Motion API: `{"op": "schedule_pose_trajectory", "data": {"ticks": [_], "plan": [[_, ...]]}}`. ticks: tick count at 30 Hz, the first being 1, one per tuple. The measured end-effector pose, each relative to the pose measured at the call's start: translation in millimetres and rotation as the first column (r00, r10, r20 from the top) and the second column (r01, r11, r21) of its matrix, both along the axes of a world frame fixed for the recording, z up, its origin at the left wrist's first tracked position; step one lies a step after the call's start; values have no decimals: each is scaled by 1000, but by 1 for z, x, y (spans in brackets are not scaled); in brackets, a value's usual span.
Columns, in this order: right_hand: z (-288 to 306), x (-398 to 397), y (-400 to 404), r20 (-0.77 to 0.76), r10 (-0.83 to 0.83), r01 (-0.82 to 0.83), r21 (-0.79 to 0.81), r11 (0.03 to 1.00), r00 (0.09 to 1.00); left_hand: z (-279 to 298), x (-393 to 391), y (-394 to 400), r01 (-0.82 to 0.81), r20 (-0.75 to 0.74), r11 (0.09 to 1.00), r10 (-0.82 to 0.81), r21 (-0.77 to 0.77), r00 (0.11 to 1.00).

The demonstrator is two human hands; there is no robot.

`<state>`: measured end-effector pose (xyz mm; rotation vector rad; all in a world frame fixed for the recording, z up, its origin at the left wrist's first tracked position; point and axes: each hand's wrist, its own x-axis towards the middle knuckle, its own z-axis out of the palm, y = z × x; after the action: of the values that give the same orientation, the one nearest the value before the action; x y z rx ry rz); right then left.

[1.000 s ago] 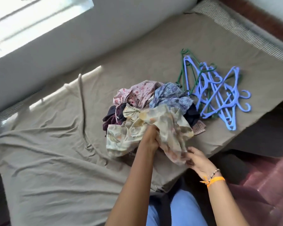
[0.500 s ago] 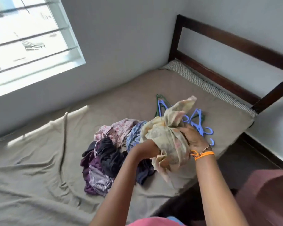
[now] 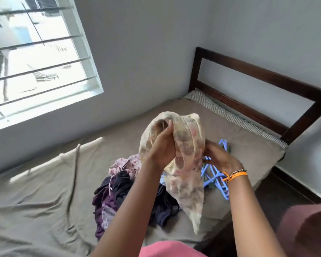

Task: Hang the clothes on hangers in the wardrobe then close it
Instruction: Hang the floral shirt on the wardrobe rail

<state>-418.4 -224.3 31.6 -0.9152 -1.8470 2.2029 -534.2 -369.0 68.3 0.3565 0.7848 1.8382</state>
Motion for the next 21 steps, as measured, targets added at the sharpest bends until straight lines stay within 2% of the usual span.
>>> {"op": "schedule_pose_trajectory", "data": {"ticks": [2,3,4,6,8,9,12,15,16,18,20,21], "plan": [[1,4,0,-152,-46,53,43,998,987,8,-4,9,-61,-96,998,62,15,993],[4,6,0,-176,-77,92,78,993,981,12,-5,12,-105,-176,994,104,3,979],[9,8,-1,-172,-120,141,113,984,978,16,-8,14,-170,-267,985,160,-15,950],[9,9,8,-146,-319,340,154,928,936,21,-15,15,-311,-432,950,265,-38,862],[3,8,18,-114,-528,540,184,821,841,22,-21,16,-378,-522,922,282,-86,805],[1,6,21,-93,-571,577,217,788,815,23,-22,15,-410,-539,904,285,-125,793],[-5,-4,16,-119,-631,640,212,738,767,26,-23,18,-530,-656,804,250,-268,712],[12,0,5,-245,-513,568,314,760,822,34,-32,20,-656,-811,682,158,-323,563],[19,2,3,-275,-450,524,351,776,850,37,-36,20,-683,-820,638,137,-355,555],[21,9,8,-217,-368,426,520,740,904,48,-41,17,-665,-768,636,171,-392,617],[21,14,8,-180,-423,423,682,596,888,59,-44,15,-633,-693,706,282,-318,663],[21,14,7,-216,-483,481,695,534,848,65,-43,13,-616,-668,743,321,-262,672]]}}
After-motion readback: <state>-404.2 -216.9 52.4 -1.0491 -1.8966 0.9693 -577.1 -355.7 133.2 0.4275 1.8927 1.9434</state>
